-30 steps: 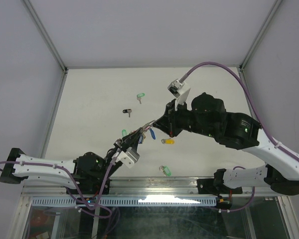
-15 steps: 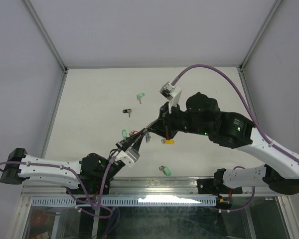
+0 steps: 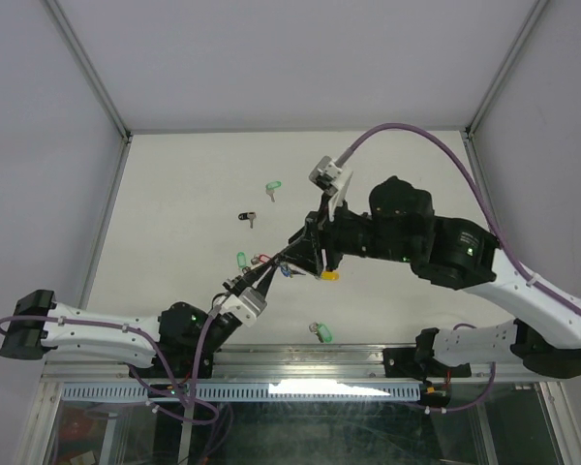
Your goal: Put the keys on the keyring
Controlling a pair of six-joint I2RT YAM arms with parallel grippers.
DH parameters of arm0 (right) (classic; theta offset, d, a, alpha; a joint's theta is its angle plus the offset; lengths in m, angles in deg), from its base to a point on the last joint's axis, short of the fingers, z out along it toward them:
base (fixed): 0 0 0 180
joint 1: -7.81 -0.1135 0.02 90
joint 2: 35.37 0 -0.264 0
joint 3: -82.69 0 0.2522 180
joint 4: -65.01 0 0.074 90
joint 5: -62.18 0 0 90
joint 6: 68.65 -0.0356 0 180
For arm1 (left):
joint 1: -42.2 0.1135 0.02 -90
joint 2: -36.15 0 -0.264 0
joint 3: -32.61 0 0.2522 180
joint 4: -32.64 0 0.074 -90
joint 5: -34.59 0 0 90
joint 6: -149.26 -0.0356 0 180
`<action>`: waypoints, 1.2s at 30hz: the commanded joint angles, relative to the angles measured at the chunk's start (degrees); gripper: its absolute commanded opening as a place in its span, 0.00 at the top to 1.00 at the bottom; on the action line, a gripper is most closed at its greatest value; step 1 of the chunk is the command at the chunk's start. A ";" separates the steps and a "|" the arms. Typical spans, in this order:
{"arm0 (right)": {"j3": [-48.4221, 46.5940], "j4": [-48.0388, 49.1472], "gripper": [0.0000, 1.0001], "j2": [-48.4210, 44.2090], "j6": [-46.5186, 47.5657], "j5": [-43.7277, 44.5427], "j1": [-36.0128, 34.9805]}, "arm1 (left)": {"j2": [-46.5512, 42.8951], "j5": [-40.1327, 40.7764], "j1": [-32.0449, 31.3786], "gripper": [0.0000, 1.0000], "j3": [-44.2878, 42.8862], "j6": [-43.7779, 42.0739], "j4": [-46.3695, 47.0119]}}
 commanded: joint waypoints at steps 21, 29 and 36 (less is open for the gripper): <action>45.66 60.89 0.54 -25.86 34.34 8.04 -0.09 | -4.38 -7.82 0.40 1.00 -3.83 6.08 3.83; 46.77 59.96 0.56 -23.69 35.88 8.06 -0.07 | -4.93 -8.94 0.39 1.00 -4.96 6.43 2.37; 48.14 61.59 0.59 -21.48 36.70 8.32 -0.04 | -4.57 -9.98 0.39 1.00 -6.00 6.61 1.93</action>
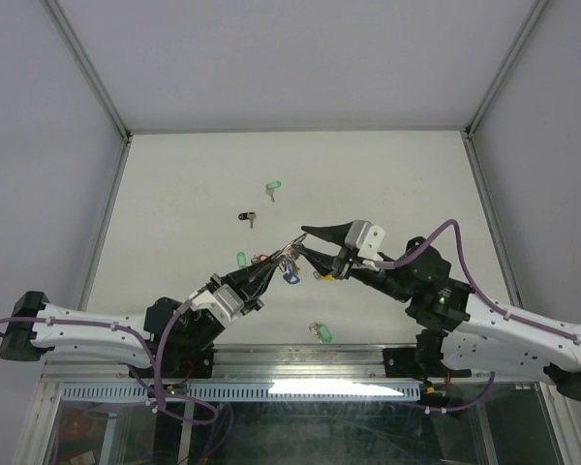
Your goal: Put the keys on the keyring
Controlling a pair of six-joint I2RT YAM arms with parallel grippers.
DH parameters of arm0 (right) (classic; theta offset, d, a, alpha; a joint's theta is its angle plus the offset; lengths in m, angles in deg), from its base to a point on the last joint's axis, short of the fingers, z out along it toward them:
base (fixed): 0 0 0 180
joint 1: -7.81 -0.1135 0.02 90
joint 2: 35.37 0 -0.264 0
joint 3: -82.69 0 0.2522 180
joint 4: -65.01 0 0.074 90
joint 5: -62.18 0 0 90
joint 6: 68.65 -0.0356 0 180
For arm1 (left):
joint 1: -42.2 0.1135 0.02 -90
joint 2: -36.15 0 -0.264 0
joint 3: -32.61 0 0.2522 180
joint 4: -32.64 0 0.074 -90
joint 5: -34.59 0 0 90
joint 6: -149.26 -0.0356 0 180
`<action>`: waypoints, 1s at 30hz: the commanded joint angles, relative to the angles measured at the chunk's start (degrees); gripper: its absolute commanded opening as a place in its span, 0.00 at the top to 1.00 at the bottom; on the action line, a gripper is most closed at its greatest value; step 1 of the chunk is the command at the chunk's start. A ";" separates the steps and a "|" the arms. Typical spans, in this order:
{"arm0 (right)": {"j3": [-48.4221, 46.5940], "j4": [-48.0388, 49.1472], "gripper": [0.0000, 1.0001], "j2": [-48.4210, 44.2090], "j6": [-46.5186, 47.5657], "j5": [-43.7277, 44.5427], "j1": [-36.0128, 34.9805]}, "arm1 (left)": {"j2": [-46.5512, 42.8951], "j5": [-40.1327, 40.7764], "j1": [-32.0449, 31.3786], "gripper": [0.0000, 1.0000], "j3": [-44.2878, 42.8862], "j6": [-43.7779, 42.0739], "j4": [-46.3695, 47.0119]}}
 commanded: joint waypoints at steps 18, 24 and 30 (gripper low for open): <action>-8.28 -6.61 1.00 3.29 12.65 6.88 1.44 | -5.41 1.25 0.42 0.67 -3.89 1.37 -6.01; -10.25 -10.68 1.00 2.76 20.23 12.65 1.69 | -6.66 1.31 0.40 0.61 -5.04 1.89 -10.97; -11.68 -14.08 1.00 2.19 19.56 11.66 1.74 | -5.64 2.75 0.40 0.57 -6.52 1.39 -11.84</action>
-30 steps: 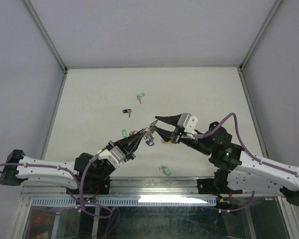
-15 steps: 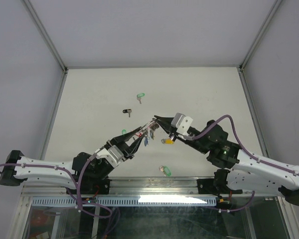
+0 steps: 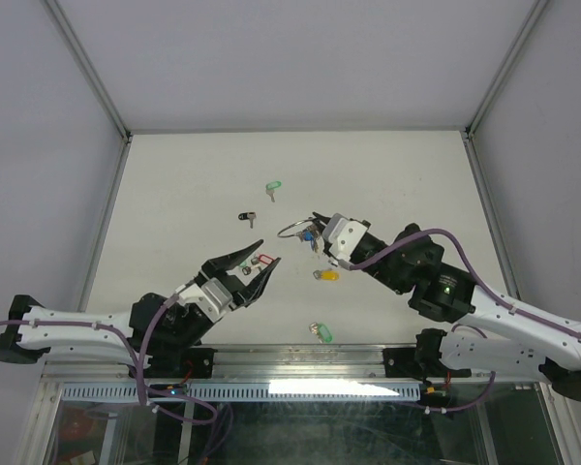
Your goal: Put the keys on the keyring
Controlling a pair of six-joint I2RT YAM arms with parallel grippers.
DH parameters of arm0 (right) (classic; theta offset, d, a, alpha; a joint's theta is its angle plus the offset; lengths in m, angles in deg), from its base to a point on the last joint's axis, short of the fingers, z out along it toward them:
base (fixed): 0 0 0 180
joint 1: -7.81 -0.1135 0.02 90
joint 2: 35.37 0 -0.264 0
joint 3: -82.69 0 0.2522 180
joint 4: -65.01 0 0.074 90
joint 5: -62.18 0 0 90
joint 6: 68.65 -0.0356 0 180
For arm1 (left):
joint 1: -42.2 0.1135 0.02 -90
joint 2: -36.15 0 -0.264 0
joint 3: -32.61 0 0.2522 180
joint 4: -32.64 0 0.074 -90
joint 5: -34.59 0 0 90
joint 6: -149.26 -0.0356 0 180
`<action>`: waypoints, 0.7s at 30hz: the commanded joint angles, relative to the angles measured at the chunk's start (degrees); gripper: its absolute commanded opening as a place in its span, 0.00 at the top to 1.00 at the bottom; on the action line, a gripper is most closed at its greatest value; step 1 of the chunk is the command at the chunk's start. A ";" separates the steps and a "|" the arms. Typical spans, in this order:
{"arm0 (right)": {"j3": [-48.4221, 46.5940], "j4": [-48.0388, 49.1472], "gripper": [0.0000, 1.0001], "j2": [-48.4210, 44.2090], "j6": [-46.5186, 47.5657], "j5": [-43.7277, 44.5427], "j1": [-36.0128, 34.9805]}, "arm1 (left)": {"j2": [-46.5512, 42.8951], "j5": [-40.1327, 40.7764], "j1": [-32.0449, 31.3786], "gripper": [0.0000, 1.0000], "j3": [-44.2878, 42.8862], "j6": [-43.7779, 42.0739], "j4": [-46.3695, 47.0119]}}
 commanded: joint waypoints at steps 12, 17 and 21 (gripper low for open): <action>-4.73 -2.57 1.00 -0.48 -3.81 -7.07 0.12 | 8.73 1.67 0.39 0.56 -4.96 -1.94 4.41; -4.33 -3.53 1.00 -1.47 -4.15 -9.23 0.12 | 9.08 2.64 0.45 0.60 -4.81 -2.13 4.81; -3.98 -4.72 1.00 -2.22 -4.03 -12.03 0.12 | 9.00 2.85 0.39 0.61 -4.86 -2.51 5.28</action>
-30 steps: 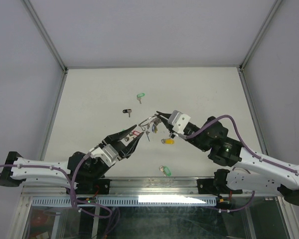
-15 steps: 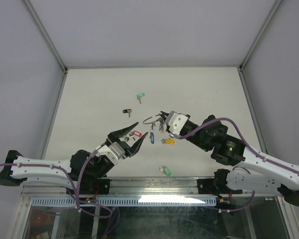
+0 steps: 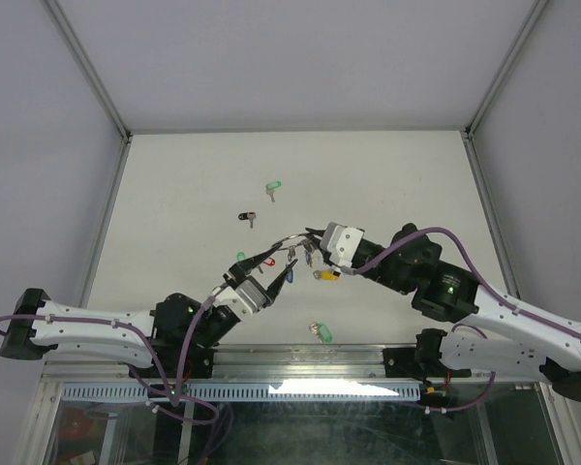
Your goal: Put the keys on the keyring
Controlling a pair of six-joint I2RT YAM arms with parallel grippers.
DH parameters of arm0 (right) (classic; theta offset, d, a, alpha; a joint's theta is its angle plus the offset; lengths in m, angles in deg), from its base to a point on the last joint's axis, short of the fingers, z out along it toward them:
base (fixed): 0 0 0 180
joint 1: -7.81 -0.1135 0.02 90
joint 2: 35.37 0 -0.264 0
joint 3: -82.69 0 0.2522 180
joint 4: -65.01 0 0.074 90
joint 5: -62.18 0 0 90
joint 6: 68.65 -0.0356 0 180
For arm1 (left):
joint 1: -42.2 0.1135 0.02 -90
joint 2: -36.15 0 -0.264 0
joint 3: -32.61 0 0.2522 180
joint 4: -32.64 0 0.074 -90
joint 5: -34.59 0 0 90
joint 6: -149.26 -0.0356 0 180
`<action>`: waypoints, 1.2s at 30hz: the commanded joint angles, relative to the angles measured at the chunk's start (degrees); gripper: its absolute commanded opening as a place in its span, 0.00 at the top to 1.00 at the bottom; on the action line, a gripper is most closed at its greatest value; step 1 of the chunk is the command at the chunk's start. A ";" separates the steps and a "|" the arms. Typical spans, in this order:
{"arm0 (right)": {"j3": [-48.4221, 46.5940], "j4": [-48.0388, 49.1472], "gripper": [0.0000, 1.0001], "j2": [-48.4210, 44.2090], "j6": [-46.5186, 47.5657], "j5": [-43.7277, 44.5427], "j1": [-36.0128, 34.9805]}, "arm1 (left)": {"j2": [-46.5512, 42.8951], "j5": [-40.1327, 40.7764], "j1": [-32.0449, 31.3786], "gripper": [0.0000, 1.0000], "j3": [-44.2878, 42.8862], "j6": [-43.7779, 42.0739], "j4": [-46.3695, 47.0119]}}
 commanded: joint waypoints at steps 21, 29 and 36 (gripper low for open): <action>-1.41 -0.31 1.00 -5.28 2.49 3.17 0.12 | -2.10 -0.57 0.39 0.63 -3.30 -0.87 0.39; -2.15 -4.57 1.00 -6.24 2.63 0.60 0.12 | -1.40 -0.49 0.44 0.61 -4.51 -2.74 0.66; -2.93 -5.30 1.00 -5.73 1.60 -2.88 0.12 | 0.88 -2.12 0.40 0.58 -4.33 -1.61 0.80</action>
